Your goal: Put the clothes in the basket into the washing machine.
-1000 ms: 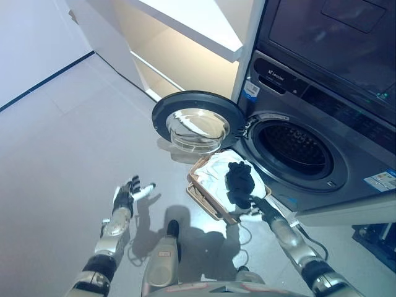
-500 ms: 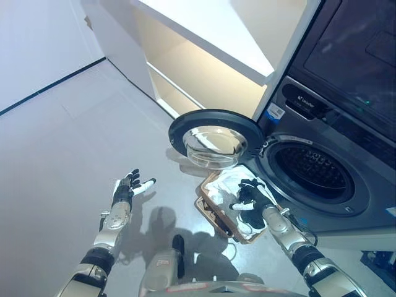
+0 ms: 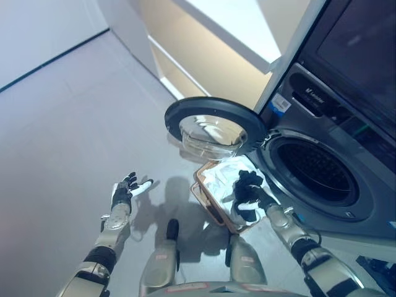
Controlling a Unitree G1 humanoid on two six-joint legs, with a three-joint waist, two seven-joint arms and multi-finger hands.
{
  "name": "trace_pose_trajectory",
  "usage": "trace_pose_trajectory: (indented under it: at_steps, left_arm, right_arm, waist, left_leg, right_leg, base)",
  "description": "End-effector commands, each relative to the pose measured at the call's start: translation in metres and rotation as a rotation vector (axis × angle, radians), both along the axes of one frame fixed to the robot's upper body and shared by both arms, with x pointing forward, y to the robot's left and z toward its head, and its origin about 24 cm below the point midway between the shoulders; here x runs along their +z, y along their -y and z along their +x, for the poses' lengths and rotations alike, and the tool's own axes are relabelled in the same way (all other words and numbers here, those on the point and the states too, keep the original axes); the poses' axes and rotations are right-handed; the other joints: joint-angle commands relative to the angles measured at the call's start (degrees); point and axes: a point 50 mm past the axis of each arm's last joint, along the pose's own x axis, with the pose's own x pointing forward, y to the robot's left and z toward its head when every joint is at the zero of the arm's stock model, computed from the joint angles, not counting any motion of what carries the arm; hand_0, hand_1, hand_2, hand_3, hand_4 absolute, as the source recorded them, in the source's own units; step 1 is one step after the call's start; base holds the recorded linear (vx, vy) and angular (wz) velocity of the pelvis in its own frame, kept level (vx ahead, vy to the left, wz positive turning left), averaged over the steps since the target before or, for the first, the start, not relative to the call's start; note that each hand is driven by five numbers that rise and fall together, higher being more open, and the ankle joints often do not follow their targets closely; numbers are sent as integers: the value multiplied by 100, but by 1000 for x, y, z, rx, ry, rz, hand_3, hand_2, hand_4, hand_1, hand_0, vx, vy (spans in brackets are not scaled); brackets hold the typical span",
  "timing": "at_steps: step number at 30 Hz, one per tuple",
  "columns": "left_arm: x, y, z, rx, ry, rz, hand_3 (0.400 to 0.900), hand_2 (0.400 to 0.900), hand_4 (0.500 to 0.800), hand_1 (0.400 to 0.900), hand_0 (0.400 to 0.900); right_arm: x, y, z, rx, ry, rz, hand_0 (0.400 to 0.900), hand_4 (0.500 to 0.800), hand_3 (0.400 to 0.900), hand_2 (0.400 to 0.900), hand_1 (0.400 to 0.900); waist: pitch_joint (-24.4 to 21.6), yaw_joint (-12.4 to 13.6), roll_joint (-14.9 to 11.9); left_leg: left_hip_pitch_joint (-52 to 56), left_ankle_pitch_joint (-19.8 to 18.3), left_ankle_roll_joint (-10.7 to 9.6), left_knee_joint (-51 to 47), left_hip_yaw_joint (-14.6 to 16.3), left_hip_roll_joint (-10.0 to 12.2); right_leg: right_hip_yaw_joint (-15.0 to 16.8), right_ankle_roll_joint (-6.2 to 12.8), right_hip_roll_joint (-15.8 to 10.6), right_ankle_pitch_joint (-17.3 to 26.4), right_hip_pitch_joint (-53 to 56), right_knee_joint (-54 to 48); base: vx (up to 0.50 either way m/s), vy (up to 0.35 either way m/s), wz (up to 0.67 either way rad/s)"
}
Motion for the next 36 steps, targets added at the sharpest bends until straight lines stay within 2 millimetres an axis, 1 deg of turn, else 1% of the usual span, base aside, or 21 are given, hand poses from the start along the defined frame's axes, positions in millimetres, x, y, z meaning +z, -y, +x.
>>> trace_pose_trajectory:
  at_steps: [1,3,4,7,8,10,11,12,16,19,20,22,24,27,30,33,36]
  left_arm:
    - [63,-3,44,19,316,32,900,900,800,900,900]
    - [68,4,46,5,345,27,900,900,800,900,900]
    - [70,8,47,-1,349,30,900,900,800,900,900]
    - [74,15,50,-19,375,10,900,900,800,900,900]
    - [78,18,52,-29,394,1,900,900,800,900,900]
    - [81,24,53,-39,412,-24,900,900,800,900,900]
    - [85,27,54,-46,431,-40,900,900,800,900,900]
    - [88,29,54,-50,443,-48,900,900,800,900,900]
    - [103,35,56,-82,511,-62,900,900,800,900,900]
    - [117,42,59,-108,568,-82,900,900,800,900,900]
    - [120,43,59,-113,579,-86,900,900,800,900,900]
    - [123,48,61,-135,591,-88,900,900,800,900,900]
    - [124,51,61,-143,592,-92,900,900,800,900,900]
    - [127,49,64,-126,603,-98,900,900,800,900,900]
    - [134,51,67,-121,630,-103,900,900,800,900,900]
    - [140,53,70,-118,648,-106,900,900,800,900,900]
    - [149,51,72,-109,682,-100,900,900,800,900,900]
  right_arm:
    - [41,4,41,-109,206,-16,900,800,900,900,900]
    - [48,12,47,-196,225,-14,900,800,900,900,900]
    - [56,13,54,-226,253,-17,900,800,900,900,900]
    - [80,28,68,-322,314,-17,900,800,900,900,900]
    - [89,36,71,-347,336,-24,900,800,900,900,900]
    - [98,46,74,-366,347,-53,900,800,900,900,900]
    - [106,51,77,-373,367,-65,900,800,900,900,900]
    - [110,57,77,-383,370,-77,900,800,900,900,900]
    - [140,83,82,-444,417,-131,900,800,900,900,900]
    - [158,103,80,-486,430,-186,900,800,900,900,900]
    - [162,104,81,-484,435,-200,900,800,900,900,900]
    - [169,114,79,-501,429,-246,900,800,900,900,900]
    - [177,120,78,-513,432,-270,900,800,900,900,900]
    - [178,120,79,-511,432,-268,900,800,900,900,900]
    - [178,112,83,-495,454,-236,900,800,900,900,900]
    - [178,98,91,-465,477,-195,900,800,900,900,900]
    - [181,76,103,-424,519,-126,900,800,900,900,900]
  waist:
    - [81,154,-206]
    - [202,181,-49]
    - [250,199,29]
    - [404,236,238]
    - [451,237,315]
    - [502,227,423]
    - [549,214,470]
    - [570,204,511]
    - [729,198,695]
    - [865,201,801]
    - [889,191,814]
    - [976,169,854]
    - [1053,157,897]
    - [1136,114,892]
    - [1136,68,904]
    - [1137,40,894]
    - [1137,13,868]
  left_leg:
    - [103,-359,-241,282,-82,-71]
    - [-36,-203,-306,72,-80,54]
    - [-122,-152,-323,29,-44,76]
    - [-324,-121,-341,-27,101,92]
    - [-443,-123,-347,10,142,84]
    - [-612,-131,-350,80,200,46]
    - [-702,-129,-348,133,212,21]
    - [-790,-140,-348,179,225,-8]
    - [-1124,-180,-339,355,292,-101]
    - [-1407,-243,-327,557,377,-147]
    - [-1493,-271,-322,641,397,-148]
    - [-1609,-321,-308,773,423,-178]
    - [-1680,-406,-295,923,434,-180]
    - [-1730,-475,-262,1009,466,-204]
    - [-1930,-513,-232,1107,500,-248]
    - [-2158,-553,-215,1247,522,-279]
    - [-2419,-605,-207,1419,541,-310]
  right_leg:
    - [217,388,-548,263,-444,480]
    - [122,376,-547,270,-634,474]
    - [117,373,-554,295,-724,461]
    - [176,385,-576,352,-1070,484]
    - [220,387,-594,359,-1215,529]
    - [306,375,-605,364,-1397,589]
    - [346,371,-615,371,-1505,650]
    - [394,369,-626,373,-1609,698]
    - [496,364,-643,400,-2009,847]
    - [553,368,-668,417,-2290,936]
    - [594,362,-657,420,-2351,960]
    - [650,347,-634,416,-2462,1009]
    - [703,339,-604,384,-2522,1094]
    - [778,321,-577,363,-2622,1152]
    - [850,307,-545,358,-2811,1205]
    - [872,283,-535,362,-2966,1216]
    - [880,256,-514,358,-3160,1262]
  base:
    - [-56,-144,30]
    - [-78,-91,10]
    - [-58,-33,-10]
    - [-66,10,-26]
    - [-83,27,-16]
    - [-72,28,-7]
    - [-69,33,-5]
    - [-71,43,-8]
    - [-67,34,-12]
    - [-69,25,-14]
    - [-49,12,-11]
    - [-35,10,-11]
    - [-4,10,-13]
    - [-3,6,-13]
    - [-8,12,-5]
    - [-14,9,-3]
    - [-34,6,-2]
